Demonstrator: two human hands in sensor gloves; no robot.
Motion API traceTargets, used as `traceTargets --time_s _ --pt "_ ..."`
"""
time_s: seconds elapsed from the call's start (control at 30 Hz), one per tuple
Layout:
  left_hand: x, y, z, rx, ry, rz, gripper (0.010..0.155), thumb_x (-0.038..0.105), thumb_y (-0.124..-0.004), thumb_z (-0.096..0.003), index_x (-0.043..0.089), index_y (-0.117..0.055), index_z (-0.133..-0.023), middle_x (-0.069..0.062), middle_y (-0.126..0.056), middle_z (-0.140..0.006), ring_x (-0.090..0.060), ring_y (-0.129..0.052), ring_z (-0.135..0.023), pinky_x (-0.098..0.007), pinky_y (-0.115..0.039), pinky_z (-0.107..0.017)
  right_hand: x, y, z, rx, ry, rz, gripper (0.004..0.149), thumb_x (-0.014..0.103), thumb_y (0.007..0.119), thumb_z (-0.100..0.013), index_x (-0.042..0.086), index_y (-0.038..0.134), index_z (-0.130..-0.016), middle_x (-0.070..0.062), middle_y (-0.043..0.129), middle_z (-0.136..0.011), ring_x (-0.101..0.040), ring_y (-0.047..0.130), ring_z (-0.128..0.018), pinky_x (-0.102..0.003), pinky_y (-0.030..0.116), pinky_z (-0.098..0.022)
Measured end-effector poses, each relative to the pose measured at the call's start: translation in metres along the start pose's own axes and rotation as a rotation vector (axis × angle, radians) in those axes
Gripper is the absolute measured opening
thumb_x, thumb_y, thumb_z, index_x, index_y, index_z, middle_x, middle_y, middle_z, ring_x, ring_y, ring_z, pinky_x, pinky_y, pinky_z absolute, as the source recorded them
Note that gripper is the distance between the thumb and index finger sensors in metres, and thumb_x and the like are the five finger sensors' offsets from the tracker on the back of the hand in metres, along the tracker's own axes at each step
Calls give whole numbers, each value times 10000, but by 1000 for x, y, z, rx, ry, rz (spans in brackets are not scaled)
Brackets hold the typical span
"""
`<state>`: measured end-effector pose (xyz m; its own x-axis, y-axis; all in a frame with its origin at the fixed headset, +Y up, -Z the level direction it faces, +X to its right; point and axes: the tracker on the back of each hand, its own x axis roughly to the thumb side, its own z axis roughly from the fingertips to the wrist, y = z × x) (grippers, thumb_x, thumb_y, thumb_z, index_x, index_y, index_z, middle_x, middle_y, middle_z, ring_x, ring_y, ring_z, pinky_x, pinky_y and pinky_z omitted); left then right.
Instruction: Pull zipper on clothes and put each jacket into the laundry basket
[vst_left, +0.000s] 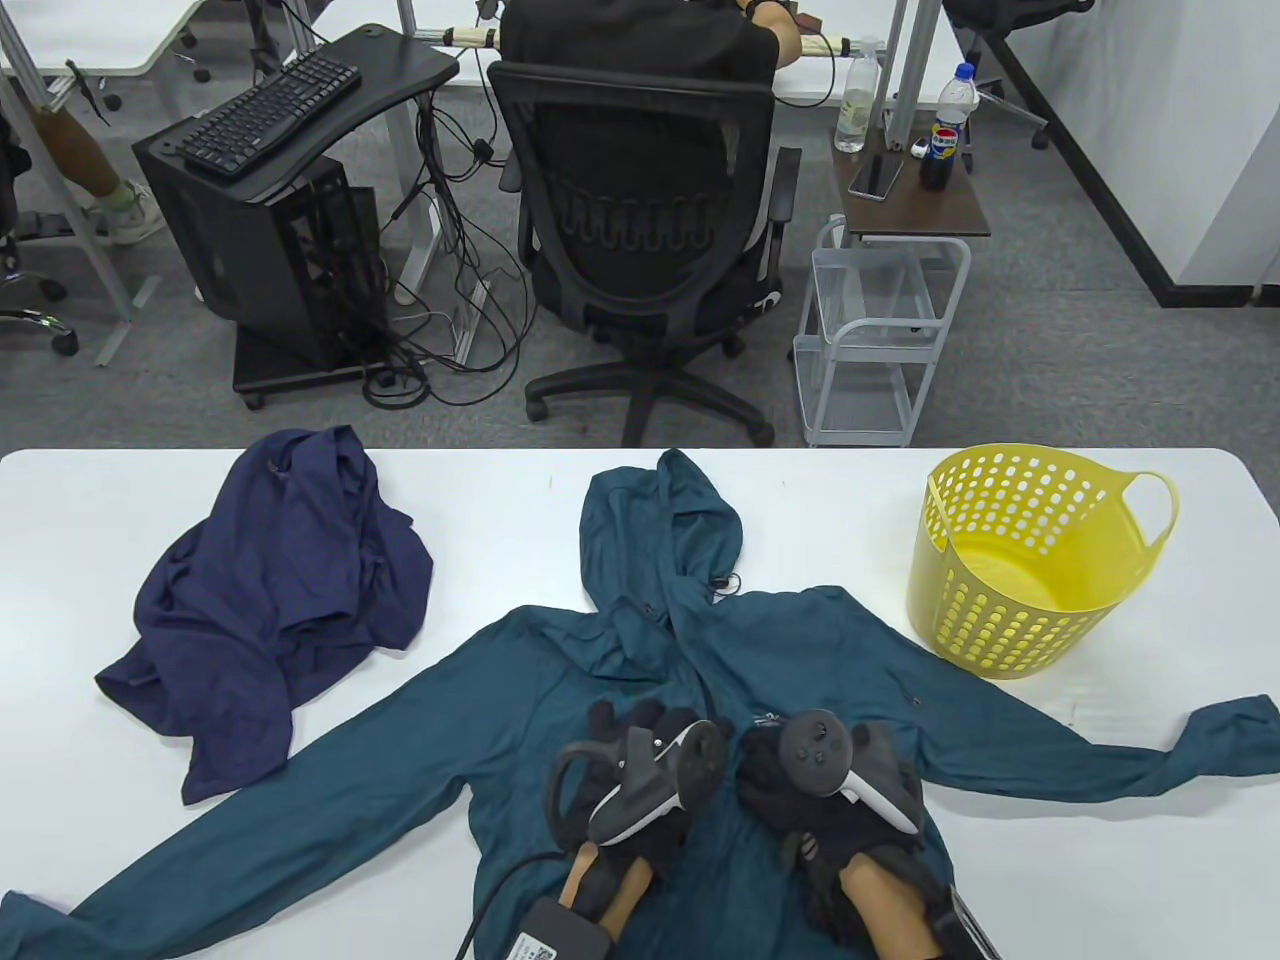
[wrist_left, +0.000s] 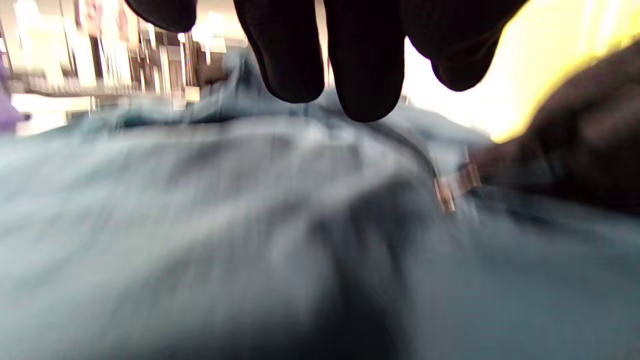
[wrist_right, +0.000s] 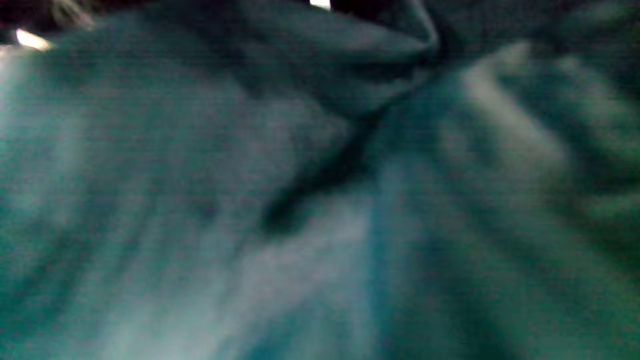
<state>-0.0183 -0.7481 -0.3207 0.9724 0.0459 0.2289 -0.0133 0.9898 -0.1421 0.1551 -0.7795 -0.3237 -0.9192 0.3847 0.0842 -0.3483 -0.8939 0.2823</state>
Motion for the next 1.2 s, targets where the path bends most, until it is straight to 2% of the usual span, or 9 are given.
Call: traceTargets --time_s 0.1,0.27,0.37,0.63,0.77,0.87,1.07,1.2 --pt "4 -17 -10 -107 50 -80 513 402 -715 -419 586 -681 -897 192 -809 -1044 -183 -766 -1004 -634 -495 -728 -3 0 2 -12 -15 -1 440 465 732 -509 315 810 -915 61 675 -1143 -378 559 -1047 -638 508 -706" --pt "-4 -24 -17 -174 98 -75 519 403 -701 -427 617 -636 -895 202 -629 -1126 -200 -676 -1045 -625 -481 -733 9 1 7 -60 -58 79 438 444 770 -498 305 843 -908 21 735 -1121 -445 648 -1016 -672 548 -689" --pt "-13 -26 -20 -186 112 -36 520 404 -694 -430 647 -619 -883 206 -588 -1135 -197 -636 -1055 -620 -503 -728 20 0 12 -76 -107 151 441 439 779 -490 302 858 -901 32 799 -1083 -379 754 -992 -649 567 -691" --pt "-34 -28 -24 -160 170 2 517 398 -681 -435 659 -614 -876 204 -561 -1142 -187 -598 -1062 -600 -525 -724 49 -4 33 -57 -230 203 437 441 787 -488 295 878 -889 33 848 -1050 -353 730 -1006 -641 569 -690" --pt "-40 -28 -25 -167 191 7 520 400 -675 -439 656 -602 -885 202 -546 -1147 -178 -581 -1068 -603 -500 -732 63 1 40 66 -286 230 437 459 791 -489 295 889 -882 18 879 -1030 -337 800 -969 -623 600 -685" --pt "-40 -28 -25 -171 192 9 525 399 -673 -438 648 -594 -893 193 -535 -1150 -182 -568 -1071 -606 -487 -732 62 9 39 158 -256 220 449 460 780 -498 298 854 -910 5 842 -1050 -390 792 -957 -610 629 -674" --pt "-32 -19 -18 -137 173 -96 540 403 -671 -427 600 -595 -924 170 -629 -1137 -226 -620 -1063 -622 -484 -729 47 10 29 153 -179 131 435 453 774 -497 316 860 -900 14 771 -1073 -369 687 -984 -604 651 -658" --pt "-31 -4 -8 -90 141 39 543 397 -668 -427 578 -610 -936 153 -670 -1128 -267 -567 -1076 -633 -471 -729 36 8 22 134 -104 97 435 467 753 -506 335 837 -912 76 742 -1092 -318 643 -1011 -581 628 -678"
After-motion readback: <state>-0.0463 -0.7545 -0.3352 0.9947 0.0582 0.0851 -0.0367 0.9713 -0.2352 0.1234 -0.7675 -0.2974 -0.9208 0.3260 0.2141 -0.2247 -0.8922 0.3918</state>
